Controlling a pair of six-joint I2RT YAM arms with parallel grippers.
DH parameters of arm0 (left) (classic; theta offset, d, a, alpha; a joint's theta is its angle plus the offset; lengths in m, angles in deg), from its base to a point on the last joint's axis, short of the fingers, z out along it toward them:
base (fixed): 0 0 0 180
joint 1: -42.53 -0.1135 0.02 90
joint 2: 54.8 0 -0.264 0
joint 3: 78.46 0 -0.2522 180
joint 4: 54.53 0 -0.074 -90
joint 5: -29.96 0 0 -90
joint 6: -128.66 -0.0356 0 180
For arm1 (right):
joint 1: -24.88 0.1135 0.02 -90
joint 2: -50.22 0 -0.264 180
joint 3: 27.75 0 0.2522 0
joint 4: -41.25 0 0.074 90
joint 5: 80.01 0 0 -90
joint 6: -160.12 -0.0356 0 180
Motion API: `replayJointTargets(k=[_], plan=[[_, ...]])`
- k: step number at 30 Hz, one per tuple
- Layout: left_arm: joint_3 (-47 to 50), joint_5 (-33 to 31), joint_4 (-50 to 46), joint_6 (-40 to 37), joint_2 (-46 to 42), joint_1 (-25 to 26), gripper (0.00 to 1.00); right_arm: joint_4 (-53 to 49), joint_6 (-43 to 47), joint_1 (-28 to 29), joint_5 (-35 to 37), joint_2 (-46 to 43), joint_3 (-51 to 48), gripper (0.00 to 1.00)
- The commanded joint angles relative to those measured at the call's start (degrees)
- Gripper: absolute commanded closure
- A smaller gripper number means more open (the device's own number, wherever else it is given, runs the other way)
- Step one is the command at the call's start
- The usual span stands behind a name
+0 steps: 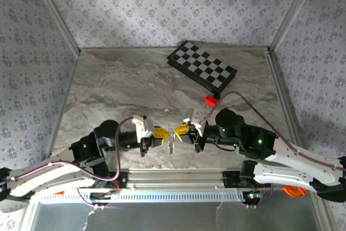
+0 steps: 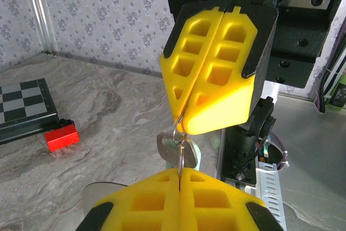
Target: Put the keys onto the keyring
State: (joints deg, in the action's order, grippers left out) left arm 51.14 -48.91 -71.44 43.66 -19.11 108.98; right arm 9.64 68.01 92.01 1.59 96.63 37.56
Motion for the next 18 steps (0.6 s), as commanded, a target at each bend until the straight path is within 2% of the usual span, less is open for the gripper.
replayJointTargets(k=[1, 18], plan=[[-1.3, 0.4, 3.1, -0.4, -1.1, 0.3, 1.00, 1.8, -0.2, 0.4, -1.1, -0.5, -0.2, 1.00], [-1.3, 0.2, 2.9, -0.4, -0.8, 0.3, 1.00, 2.5, 0.7, 0.2, -1.7, -2.3, -1.0, 1.00]])
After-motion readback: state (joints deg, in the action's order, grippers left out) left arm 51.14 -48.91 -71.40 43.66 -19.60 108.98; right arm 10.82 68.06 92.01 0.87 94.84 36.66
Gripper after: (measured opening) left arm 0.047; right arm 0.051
